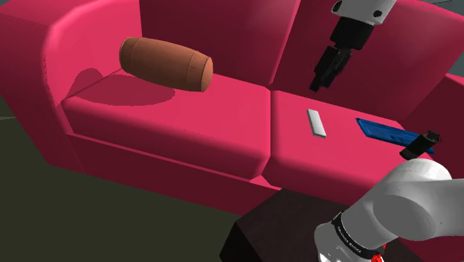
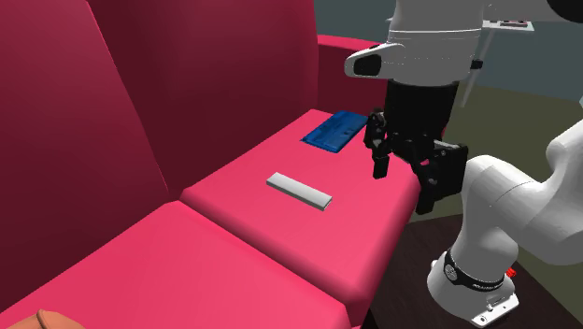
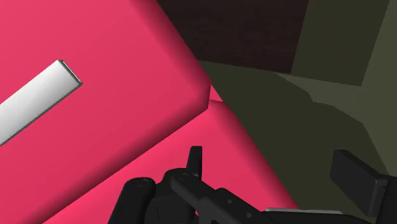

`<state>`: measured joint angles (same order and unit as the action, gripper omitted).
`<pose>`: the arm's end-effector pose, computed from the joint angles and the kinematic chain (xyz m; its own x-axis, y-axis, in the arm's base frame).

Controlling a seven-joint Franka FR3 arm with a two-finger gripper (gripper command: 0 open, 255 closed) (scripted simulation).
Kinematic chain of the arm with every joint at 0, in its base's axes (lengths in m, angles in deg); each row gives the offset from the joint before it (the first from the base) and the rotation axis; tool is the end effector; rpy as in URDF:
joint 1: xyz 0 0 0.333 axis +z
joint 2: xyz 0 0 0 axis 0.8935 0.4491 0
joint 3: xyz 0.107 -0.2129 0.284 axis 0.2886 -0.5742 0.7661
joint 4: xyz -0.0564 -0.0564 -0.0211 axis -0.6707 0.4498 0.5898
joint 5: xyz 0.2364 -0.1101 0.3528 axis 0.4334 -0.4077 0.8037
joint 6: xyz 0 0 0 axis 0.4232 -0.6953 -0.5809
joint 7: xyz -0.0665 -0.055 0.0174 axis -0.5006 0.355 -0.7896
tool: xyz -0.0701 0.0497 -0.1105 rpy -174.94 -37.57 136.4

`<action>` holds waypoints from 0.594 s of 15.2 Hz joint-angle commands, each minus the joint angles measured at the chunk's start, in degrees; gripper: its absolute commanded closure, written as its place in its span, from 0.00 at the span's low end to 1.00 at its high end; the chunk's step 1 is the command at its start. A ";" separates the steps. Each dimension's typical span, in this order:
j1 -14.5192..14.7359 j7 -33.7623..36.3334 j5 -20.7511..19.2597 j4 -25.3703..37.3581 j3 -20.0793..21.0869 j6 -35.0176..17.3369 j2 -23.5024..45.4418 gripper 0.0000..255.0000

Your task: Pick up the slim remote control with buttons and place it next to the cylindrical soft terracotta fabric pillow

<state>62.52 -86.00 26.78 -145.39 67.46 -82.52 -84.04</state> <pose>0.3158 0.0187 0.6099 0.9894 0.1450 -0.0019 0.1439 -0.9837 -0.1076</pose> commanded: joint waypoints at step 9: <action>-5.77 1.65 -4.07 -4.80 -3.59 -11.53 6.51 0.00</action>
<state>57.55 -84.45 23.30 -149.61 64.48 -92.29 -78.61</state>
